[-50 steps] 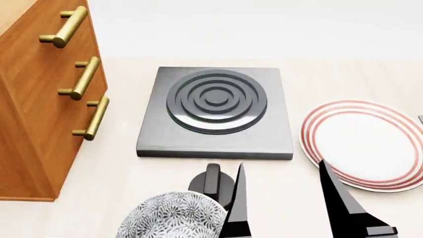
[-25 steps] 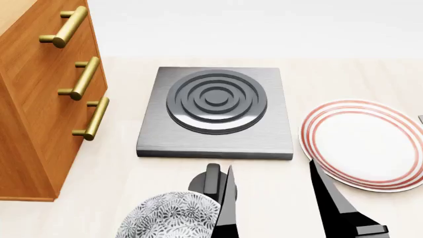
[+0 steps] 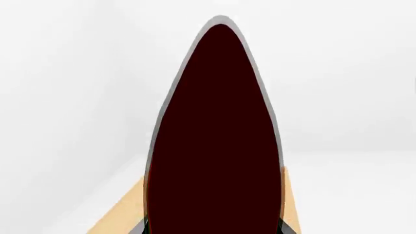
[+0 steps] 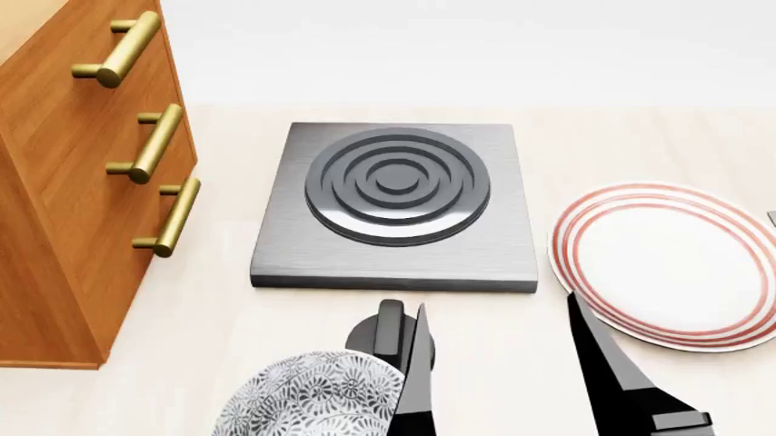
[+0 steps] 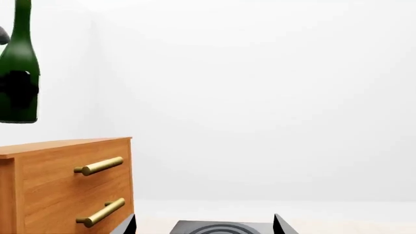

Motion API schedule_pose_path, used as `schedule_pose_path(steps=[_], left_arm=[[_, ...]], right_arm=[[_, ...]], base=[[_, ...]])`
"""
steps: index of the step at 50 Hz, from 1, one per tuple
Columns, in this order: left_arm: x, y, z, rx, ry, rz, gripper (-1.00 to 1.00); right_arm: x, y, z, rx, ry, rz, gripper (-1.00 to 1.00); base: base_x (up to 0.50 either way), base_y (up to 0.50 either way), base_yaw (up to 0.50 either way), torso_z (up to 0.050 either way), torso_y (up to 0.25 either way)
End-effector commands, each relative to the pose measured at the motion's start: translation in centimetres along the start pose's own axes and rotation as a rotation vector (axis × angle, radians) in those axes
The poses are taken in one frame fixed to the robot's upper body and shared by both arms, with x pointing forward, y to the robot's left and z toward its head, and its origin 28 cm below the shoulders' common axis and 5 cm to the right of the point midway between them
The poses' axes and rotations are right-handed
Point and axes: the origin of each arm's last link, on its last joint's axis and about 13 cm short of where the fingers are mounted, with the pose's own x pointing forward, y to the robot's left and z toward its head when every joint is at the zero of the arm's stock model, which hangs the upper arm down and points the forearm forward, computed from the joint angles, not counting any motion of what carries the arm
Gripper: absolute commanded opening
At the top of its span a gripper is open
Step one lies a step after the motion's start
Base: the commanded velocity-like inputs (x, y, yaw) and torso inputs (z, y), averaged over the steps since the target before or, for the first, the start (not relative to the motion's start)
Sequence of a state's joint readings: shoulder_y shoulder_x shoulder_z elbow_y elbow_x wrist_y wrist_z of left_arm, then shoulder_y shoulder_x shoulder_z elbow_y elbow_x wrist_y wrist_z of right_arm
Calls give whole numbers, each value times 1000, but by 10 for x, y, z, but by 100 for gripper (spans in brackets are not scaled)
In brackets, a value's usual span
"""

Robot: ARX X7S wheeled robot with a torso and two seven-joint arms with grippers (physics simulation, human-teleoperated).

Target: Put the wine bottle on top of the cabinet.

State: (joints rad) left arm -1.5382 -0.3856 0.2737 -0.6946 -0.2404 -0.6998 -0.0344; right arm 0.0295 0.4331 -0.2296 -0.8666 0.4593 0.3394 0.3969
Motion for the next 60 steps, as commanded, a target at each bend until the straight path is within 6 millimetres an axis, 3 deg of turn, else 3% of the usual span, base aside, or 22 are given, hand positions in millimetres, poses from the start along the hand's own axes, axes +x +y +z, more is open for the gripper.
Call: schedule_pose_path(steps=[1, 37, 59, 60], left_arm=[[-2, -2, -9, -66, 60, 12, -100], [-7, -6, -63, -86, 153, 29, -100], [-4, -7, -61, -120, 126, 37, -100], [-4, -8, -62, -124, 127, 32, 100]], right_arm=[[0, 0, 0, -1, 2, 3, 100], [1, 1, -3, -3, 12, 11, 100], [1, 0, -4, -5, 15, 6, 100], [0, 0, -4, -5, 14, 5, 100]], base=[[0, 0, 0, 0, 10], [0, 0, 1, 0, 0], [-1, 0, 1, 0, 0], [0, 0, 0, 0, 0]])
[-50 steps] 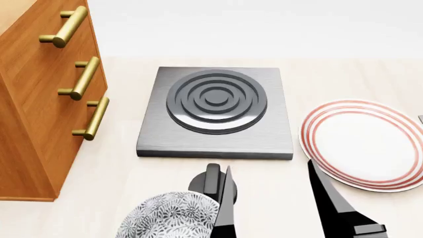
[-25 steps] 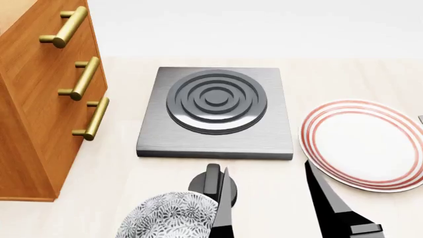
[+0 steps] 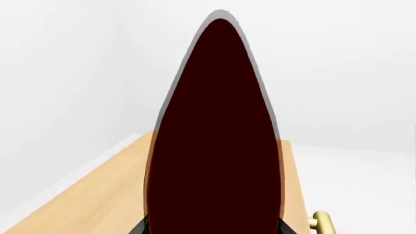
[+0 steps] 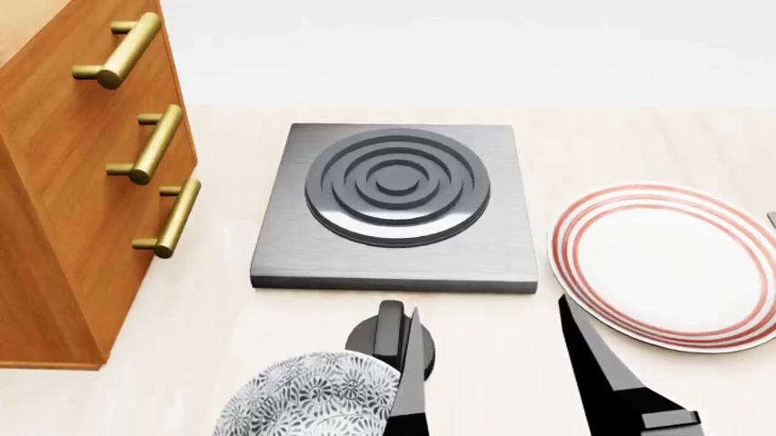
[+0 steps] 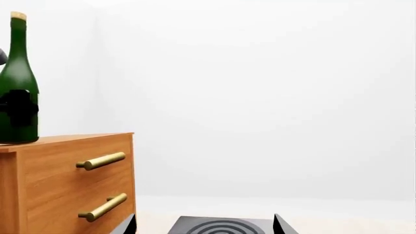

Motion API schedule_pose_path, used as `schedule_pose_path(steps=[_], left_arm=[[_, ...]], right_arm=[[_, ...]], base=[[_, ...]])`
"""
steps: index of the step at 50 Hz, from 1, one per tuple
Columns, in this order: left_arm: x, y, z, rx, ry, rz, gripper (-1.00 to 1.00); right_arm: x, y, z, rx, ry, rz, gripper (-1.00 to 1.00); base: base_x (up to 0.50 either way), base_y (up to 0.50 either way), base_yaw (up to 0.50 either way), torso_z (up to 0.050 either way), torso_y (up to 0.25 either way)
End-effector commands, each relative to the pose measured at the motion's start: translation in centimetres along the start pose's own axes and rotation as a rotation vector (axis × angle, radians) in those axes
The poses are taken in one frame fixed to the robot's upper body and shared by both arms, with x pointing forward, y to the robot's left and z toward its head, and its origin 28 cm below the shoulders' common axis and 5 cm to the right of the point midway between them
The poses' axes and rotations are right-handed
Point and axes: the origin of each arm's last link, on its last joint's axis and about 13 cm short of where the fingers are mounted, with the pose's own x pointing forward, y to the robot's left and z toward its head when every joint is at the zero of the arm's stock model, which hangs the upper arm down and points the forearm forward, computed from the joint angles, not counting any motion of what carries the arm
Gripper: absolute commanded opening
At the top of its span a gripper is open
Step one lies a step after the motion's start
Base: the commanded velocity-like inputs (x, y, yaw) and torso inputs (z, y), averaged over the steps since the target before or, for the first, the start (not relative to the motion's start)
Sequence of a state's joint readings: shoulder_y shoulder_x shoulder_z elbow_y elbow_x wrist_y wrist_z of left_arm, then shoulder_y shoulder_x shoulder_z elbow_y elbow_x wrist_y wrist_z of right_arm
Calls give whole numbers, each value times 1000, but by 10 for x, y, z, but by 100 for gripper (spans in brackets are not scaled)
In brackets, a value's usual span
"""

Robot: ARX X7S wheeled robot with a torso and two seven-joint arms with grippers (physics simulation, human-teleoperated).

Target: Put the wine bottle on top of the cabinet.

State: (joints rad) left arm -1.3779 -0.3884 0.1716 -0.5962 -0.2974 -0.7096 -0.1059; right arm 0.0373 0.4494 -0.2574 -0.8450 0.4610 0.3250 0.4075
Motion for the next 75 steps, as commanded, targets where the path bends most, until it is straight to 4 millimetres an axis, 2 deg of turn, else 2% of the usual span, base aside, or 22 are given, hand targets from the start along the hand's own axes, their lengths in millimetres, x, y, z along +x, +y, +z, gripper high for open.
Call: schedule_pose_path(steps=[1, 28, 37, 45, 54, 63, 70, 75], left_arm=[[4, 0, -21, -15, 73, 22, 100], [5, -2, -21, -27, 56, 21, 100], [2, -6, -35, -58, 25, 5, 100], [-8, -5, -49, -60, 16, -10, 100], [-17, -6, -52, -43, -11, -52, 100], [-28, -4, -64, -29, -30, -83, 100], [-49, -3, -68, 51, -73, -119, 100], [-59, -1, -79, 69, -89, -138, 100]], right_arm=[[0, -1, 0, -1, -2, -4, 100], [0, 0, -1, 4, 1, 7, 100], [-1, 1, -2, 1, 5, 10, 100], [-1, 3, -3, 1, 9, 16, 100], [0, 4, -5, 0, 13, 23, 100], [-1, 5, -5, 0, 16, 29, 100], [-1, 5, -4, 0, 16, 30, 100], [-1, 7, -5, 0, 17, 37, 100]], base=[[0, 0, 0, 0, 0], [0, 0, 0, 0, 0], [0, 0, 0, 0, 0], [0, 0, 0, 0, 0], [0, 0, 0, 0, 0], [0, 0, 0, 0, 0], [0, 0, 0, 0, 0], [0, 0, 0, 0, 0]])
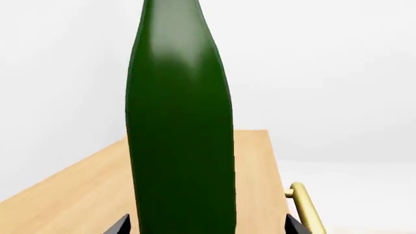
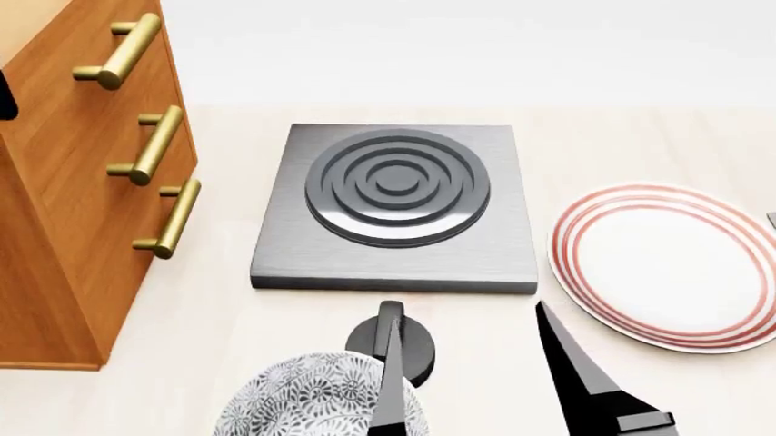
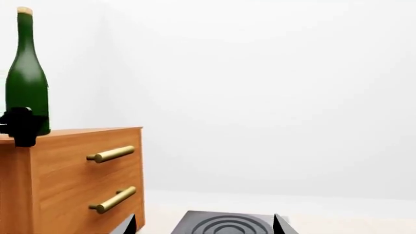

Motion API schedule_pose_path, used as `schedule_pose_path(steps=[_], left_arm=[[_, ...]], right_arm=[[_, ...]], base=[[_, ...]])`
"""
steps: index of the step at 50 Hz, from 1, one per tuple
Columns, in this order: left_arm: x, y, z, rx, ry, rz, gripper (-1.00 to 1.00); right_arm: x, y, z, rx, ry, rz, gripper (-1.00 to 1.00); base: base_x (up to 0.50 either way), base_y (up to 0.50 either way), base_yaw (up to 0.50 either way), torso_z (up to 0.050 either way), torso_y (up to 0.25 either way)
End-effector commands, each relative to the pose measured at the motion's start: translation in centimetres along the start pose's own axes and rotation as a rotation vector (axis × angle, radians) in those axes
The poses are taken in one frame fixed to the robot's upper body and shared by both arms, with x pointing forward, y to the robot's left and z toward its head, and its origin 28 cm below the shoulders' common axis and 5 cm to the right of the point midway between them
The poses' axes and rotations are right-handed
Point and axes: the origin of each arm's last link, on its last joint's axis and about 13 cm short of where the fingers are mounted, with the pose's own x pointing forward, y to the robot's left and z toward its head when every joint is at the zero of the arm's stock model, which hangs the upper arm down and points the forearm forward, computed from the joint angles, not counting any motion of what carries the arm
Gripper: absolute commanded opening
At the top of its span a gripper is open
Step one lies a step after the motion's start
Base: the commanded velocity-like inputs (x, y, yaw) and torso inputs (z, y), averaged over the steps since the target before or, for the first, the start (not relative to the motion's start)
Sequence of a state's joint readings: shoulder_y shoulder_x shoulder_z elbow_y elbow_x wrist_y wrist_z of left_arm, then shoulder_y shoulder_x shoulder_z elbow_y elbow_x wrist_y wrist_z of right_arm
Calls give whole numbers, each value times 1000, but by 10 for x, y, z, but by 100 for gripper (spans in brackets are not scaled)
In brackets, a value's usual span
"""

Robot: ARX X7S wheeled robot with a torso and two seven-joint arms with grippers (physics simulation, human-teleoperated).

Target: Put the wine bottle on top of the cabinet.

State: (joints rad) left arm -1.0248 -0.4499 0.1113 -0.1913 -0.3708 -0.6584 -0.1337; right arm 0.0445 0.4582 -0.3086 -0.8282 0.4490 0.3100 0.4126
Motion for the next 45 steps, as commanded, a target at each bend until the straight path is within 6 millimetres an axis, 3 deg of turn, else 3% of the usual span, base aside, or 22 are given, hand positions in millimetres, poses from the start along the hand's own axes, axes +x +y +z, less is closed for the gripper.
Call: schedule_pose_path(steps=[1, 20, 30, 45], left_arm=[[-30, -6, -24, 28, 5, -87, 100], [-106, -41, -17, 82, -242, -242, 100], [-144, -53, -40, 92, -262, -225, 100], [-188, -74, -53, 200, -315, -325, 100]], right_arm=[[0, 2, 0, -2, 2, 9, 100], [0, 3, 1, -1, -1, 13, 100], [0, 5, -3, 2, 7, 25, 100], [1, 8, -5, 0, 14, 37, 100]], base=[[0, 0, 0, 0, 0], [0, 0, 0, 0, 0], [0, 0, 0, 0, 0], [0, 0, 0, 0, 0]])
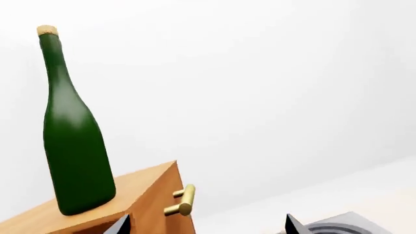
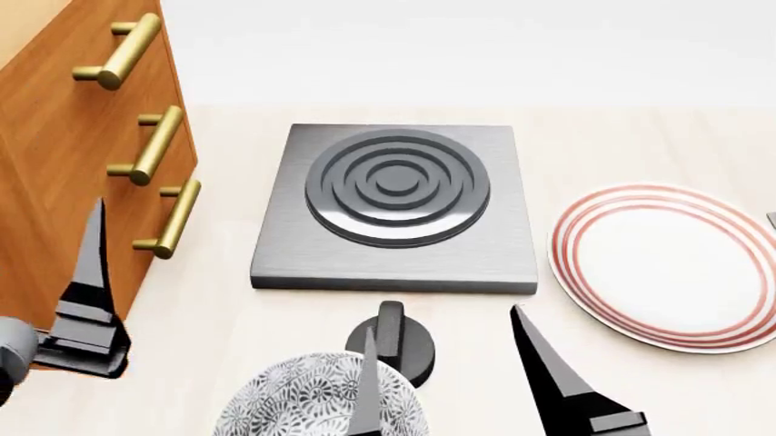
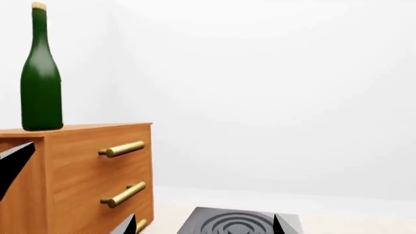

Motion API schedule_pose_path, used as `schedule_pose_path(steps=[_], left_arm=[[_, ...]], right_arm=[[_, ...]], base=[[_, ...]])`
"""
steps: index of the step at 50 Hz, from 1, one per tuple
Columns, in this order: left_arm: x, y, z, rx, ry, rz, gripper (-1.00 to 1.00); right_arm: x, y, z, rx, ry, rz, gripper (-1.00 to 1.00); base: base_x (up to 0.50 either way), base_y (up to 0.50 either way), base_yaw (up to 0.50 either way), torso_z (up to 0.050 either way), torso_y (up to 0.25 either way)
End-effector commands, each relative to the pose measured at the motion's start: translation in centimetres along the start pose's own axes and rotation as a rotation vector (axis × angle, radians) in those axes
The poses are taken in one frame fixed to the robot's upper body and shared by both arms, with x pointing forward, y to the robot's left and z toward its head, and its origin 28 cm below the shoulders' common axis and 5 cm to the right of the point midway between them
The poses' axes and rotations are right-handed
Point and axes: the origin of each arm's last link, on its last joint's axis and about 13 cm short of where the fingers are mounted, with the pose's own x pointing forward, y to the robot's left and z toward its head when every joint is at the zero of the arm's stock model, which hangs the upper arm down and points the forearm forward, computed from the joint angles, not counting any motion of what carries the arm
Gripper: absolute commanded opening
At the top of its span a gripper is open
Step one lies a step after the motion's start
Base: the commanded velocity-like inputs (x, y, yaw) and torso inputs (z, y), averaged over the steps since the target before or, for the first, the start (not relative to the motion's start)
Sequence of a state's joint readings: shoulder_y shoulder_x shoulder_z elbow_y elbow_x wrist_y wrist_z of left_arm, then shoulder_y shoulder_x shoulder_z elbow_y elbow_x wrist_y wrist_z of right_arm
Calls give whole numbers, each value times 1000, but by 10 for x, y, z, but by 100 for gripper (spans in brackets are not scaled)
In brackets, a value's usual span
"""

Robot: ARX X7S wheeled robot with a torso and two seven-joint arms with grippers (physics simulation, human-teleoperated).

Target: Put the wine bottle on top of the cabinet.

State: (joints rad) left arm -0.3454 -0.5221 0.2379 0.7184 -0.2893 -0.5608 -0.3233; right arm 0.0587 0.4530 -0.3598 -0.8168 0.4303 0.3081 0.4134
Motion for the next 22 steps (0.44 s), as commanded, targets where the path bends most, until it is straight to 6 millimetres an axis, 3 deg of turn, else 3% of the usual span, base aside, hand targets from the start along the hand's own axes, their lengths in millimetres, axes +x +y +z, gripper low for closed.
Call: schedule_pose_path(steps=[1, 9, 22], left_arm=[[-32, -26, 2, 26, -37, -81, 100], [-50, -36, -5, -31, -6, -90, 100], [-53, -45, -8, -53, 6, -114, 100]], right_arm=[[1, 1, -1, -2, 2, 6, 100], [1, 2, 1, -4, -3, 13, 100], [0, 1, 5, -6, -14, 7, 100]], base=[[0, 0, 0, 0, 0], [0, 0, 0, 0, 0], [0, 0, 0, 0, 0]])
